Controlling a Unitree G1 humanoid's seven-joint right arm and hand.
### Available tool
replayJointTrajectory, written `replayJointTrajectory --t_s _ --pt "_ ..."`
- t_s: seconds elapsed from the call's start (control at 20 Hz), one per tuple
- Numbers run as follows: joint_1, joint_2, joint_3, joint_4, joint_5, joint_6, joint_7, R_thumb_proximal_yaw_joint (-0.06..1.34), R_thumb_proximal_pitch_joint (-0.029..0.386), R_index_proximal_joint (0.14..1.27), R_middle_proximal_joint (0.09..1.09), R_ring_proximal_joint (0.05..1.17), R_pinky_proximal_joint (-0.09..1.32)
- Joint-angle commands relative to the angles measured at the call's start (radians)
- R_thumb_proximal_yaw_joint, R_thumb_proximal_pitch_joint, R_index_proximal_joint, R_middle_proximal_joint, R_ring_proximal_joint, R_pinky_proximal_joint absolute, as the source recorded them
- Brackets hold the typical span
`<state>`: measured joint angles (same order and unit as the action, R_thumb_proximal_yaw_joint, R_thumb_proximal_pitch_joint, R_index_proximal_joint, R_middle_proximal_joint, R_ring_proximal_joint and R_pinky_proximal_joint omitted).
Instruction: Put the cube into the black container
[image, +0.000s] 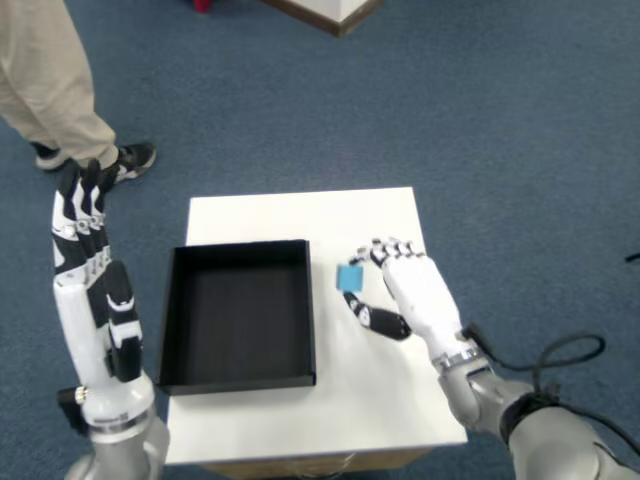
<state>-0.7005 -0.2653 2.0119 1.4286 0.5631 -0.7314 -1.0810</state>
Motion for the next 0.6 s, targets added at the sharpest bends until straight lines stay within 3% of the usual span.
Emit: replayJointTrajectory --t_s 0.05,0.6 --pt "-0.055 -0.012 0.001 0.023 -0.008 -0.09 -0.113 1.25 0.15 1.1 0.44 0.32 0.27" --pt "-0.118 0.012 0.086 0.067 -0.117 -0.218 -0.393 1.24 0.16 1.1 0.44 0.31 0.23"
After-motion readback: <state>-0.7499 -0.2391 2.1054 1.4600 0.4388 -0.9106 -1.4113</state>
